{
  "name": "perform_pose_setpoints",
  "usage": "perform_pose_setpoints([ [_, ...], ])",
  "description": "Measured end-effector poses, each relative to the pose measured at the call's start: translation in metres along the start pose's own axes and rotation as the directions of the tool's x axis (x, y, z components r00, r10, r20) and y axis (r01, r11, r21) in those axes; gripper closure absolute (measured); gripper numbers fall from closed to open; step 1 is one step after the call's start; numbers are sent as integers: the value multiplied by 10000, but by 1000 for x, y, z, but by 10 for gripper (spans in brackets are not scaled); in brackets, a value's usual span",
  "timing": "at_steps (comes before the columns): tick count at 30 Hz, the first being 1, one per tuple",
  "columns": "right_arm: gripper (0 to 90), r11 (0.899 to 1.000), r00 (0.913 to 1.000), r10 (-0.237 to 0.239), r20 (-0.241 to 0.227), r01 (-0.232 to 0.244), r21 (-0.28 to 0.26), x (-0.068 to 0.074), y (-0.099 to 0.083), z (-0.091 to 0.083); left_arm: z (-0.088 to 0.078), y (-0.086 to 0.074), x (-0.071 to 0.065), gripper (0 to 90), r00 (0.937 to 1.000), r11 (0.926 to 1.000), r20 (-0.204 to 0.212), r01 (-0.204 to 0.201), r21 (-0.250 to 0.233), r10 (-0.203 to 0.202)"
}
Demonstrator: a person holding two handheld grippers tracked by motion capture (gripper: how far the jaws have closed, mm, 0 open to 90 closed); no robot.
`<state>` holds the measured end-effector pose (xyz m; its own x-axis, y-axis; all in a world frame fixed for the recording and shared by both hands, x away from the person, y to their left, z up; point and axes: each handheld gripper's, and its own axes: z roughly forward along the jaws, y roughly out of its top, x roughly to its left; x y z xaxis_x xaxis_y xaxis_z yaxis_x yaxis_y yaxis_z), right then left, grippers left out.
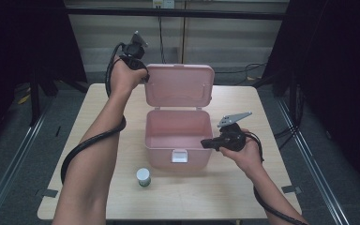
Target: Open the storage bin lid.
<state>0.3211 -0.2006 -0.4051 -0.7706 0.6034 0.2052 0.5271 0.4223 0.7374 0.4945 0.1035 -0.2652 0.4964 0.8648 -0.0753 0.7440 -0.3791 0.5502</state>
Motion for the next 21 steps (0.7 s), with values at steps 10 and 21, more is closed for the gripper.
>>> perform_pose_setpoints([
  [10, 900, 10000, 10000, 17, -15, -17, -9, 0, 0, 0, 5, 2, 2, 842, 9998, 9997, 54, 192, -138, -192],
  [21, 900, 10000, 9999, 46, -119, -46, -25, -1, 0, 2, 15, 5, 7, 845, 9991, 9985, 64, 416, -353, -414],
])
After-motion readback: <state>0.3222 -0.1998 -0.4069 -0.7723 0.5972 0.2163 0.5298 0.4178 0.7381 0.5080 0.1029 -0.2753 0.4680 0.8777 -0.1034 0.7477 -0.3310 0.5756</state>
